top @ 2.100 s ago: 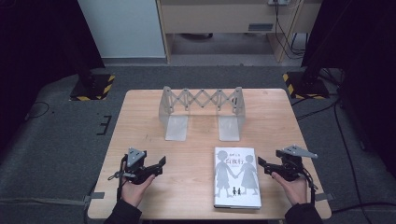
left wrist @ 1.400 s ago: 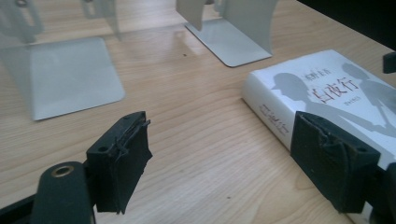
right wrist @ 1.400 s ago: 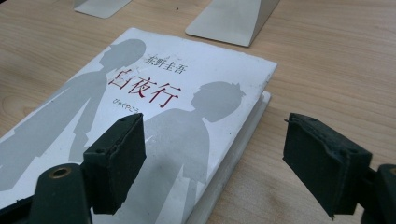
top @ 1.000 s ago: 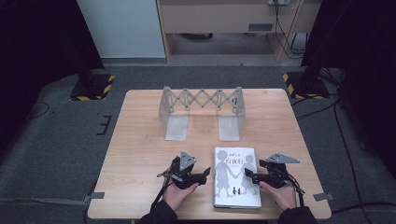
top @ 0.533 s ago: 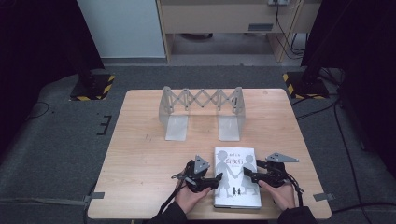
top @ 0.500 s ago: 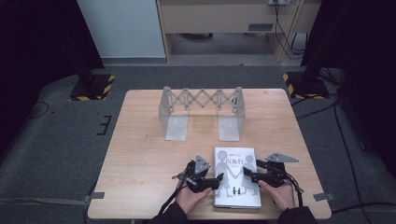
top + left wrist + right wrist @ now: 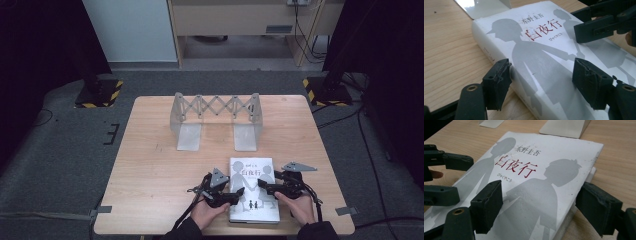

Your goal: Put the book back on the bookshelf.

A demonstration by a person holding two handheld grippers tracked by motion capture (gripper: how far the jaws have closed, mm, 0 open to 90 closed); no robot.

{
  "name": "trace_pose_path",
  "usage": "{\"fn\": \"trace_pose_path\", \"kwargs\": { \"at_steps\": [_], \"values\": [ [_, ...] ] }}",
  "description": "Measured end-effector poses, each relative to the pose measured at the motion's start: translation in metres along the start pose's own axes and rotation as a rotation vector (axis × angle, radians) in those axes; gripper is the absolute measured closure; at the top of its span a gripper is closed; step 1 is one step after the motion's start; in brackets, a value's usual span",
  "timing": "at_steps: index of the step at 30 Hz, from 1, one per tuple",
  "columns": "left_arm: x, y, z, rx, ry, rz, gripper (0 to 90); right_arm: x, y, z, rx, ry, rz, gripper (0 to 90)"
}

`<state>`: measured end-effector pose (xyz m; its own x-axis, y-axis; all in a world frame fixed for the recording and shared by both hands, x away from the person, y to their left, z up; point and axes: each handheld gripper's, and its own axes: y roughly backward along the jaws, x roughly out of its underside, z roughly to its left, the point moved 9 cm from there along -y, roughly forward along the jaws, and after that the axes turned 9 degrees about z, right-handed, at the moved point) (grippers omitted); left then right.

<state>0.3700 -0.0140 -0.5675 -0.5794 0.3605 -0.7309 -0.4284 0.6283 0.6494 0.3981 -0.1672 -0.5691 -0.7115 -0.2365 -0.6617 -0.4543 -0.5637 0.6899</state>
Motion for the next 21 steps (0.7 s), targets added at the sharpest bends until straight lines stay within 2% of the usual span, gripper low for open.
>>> {"fn": "trace_pose_path", "kwargs": {
  "at_steps": [3,4,5,6,7,9,11,15,16,21],
  "values": [
    [-0.001,0.001,0.000,0.004,-0.002,-0.008,29.7,-0.003,0.003,0.001,0.009,0.019,-0.012,22.7],
    [-0.002,0.003,0.000,0.012,0.005,-0.016,29.7,-0.009,0.007,0.003,0.009,0.034,-0.050,23.4],
    [-0.002,0.003,0.000,0.012,0.005,-0.016,29.8,-0.009,0.007,0.003,0.009,0.034,-0.050,23.4],
    [-0.003,0.005,0.000,0.019,0.006,-0.026,29.7,-0.015,0.012,0.007,-0.006,0.037,-0.091,23.6],
    [-0.003,0.005,0.000,0.019,0.006,-0.026,29.7,-0.015,0.012,0.007,-0.006,0.037,-0.091,23.6],
    [-0.003,0.006,0.001,0.026,0.011,-0.032,29.7,-0.022,0.015,0.011,-0.022,0.043,-0.130,23.9],
    [-0.003,0.007,0.001,0.032,0.011,-0.034,29.7,-0.027,0.015,0.015,-0.052,0.038,-0.146,24.0],
    [-0.002,0.008,0.001,0.037,0.010,-0.036,29.4,-0.026,0.011,0.019,-0.078,0.028,-0.122,26.5],
    [-0.002,0.007,0.001,0.034,0.005,-0.038,29.1,-0.024,0.010,0.021,-0.097,0.016,-0.109,27.3],
    [-0.002,0.007,0.001,0.034,0.005,-0.038,28.6,-0.022,0.011,0.021,-0.105,0.004,-0.098,30.1]
  ]
}}
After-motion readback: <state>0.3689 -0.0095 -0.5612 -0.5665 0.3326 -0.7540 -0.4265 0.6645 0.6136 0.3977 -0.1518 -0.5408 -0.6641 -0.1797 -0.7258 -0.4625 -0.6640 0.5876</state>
